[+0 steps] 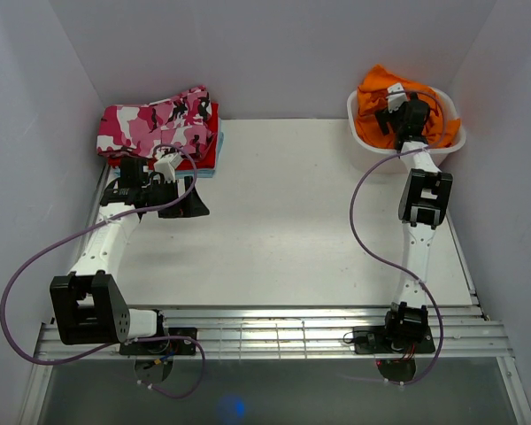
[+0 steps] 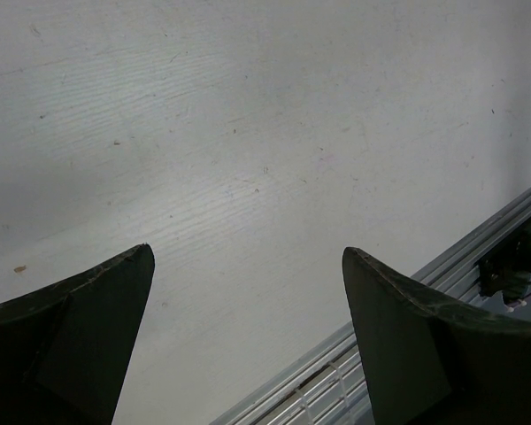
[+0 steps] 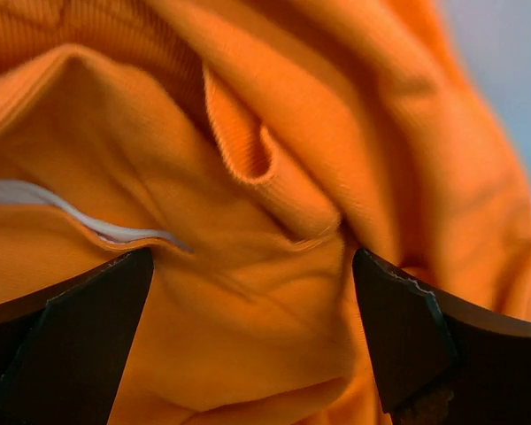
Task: Fold and stack the trousers
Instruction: Grab the trousers from the pile
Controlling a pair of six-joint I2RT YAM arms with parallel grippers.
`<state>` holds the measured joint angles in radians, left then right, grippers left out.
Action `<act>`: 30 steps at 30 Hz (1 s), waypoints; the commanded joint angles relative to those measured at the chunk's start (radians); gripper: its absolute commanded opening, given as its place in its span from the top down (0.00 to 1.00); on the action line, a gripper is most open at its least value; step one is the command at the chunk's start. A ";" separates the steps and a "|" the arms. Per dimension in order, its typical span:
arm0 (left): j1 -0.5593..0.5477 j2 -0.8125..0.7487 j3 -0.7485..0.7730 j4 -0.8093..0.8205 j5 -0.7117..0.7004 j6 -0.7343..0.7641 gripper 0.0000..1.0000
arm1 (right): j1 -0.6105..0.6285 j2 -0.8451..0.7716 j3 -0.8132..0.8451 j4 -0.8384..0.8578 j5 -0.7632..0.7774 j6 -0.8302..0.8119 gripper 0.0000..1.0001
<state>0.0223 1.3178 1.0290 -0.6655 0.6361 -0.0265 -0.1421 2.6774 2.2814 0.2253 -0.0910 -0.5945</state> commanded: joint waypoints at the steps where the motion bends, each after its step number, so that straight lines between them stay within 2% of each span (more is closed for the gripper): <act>1: -0.004 -0.037 0.000 0.004 -0.006 -0.004 0.02 | -0.016 0.027 0.047 0.115 0.045 -0.028 0.00; 4: -0.004 -0.025 0.014 -0.005 -0.013 -0.004 0.02 | -0.028 0.052 0.050 0.109 0.045 -0.002 0.19; 7: -0.004 -0.014 0.020 -0.008 -0.022 -0.003 0.02 | -0.039 0.062 0.067 0.085 0.030 0.045 0.64; 8: -0.004 -0.012 0.019 -0.008 -0.023 -0.003 0.02 | -0.039 0.059 0.061 0.086 0.025 0.045 0.85; 9: -0.004 -0.009 0.017 -0.009 -0.021 -0.001 0.02 | -0.037 0.055 0.056 0.085 0.017 0.044 0.92; 14: -0.004 -0.008 0.020 -0.008 -0.021 -0.001 0.02 | -0.031 -0.019 0.012 0.140 0.011 0.056 0.92; 16: -0.004 -0.008 0.022 -0.008 -0.013 -0.003 0.02 | -0.025 -0.098 -0.032 0.204 0.033 0.079 0.92; 22: -0.004 -0.017 0.026 0.001 0.010 -0.007 0.02 | -0.025 -0.324 -0.059 0.272 0.151 0.260 0.92; 30: -0.004 -0.081 0.034 0.003 0.022 -0.021 0.02 | -0.011 -0.581 0.010 0.266 0.218 0.519 0.92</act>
<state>0.0223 1.3075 1.0294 -0.6724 0.6270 -0.0372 -0.1566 2.2890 2.1990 0.2947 0.0719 -0.2325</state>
